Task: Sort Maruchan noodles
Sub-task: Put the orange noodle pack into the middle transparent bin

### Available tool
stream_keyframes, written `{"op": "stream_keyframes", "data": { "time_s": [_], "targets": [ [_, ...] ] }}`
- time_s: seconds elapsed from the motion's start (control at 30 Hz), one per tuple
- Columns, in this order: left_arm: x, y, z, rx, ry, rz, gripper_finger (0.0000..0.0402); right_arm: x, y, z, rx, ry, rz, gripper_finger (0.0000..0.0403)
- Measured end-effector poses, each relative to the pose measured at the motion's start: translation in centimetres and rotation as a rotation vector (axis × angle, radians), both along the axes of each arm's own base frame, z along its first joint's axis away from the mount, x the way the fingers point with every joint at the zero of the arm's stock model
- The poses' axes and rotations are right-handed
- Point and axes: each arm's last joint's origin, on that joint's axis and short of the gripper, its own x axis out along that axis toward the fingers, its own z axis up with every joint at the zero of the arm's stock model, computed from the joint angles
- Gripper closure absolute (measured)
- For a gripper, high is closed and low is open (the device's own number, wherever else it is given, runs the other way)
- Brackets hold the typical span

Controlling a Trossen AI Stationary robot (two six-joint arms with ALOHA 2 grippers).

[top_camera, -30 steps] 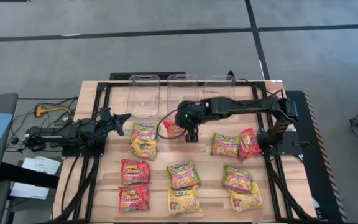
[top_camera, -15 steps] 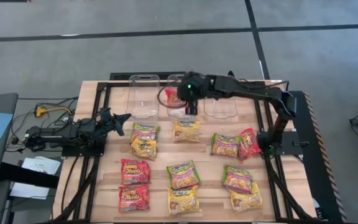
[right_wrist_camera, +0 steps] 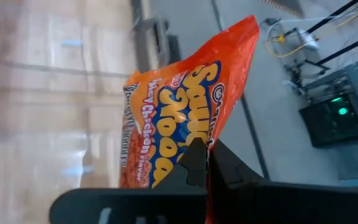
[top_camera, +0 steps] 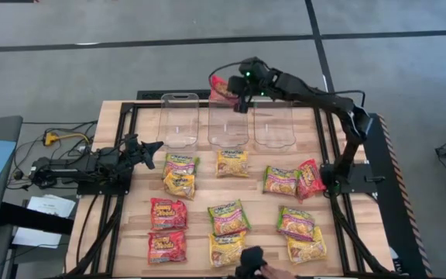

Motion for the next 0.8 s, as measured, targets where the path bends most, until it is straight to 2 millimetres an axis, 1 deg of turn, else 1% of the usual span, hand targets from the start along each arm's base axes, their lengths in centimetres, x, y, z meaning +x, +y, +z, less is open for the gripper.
{"op": "stream_keyframes", "data": {
  "time_s": [0.13,0.27,0.4,0.57,0.67,0.8],
  "targets": [
    [0.0,0.0,0.0,-0.006,-0.005,0.001,0.0401,-0.6,-1.6,0.3,-0.014,-0.060,0.004,0.0398],
    [0.0,0.0,0.0,-0.006,-0.006,0.012,0.0401,-1.3,-2.8,-0.3,-0.001,-0.076,0.001,0.0398],
    [-0.1,0.1,0.0,-0.005,-0.006,0.030,0.0401,-1.7,-3.3,-0.7,0.020,-0.076,0.011,0.0398],
    [-0.1,0.1,0.0,-0.015,-0.016,0.054,0.0401,-1.5,-3.1,-0.6,0.047,-0.096,0.072,0.0398],
    [-0.1,0.2,0.0,-0.015,-0.016,0.077,0.0401,-0.8,-3.3,-1.5,0.053,-0.085,0.107,0.0398],
    [-0.2,0.2,0.0,-0.014,-0.016,0.084,0.0401,0.3,-3.7,-3.8,0.081,-0.028,0.122,0.0398]
  ]
}}
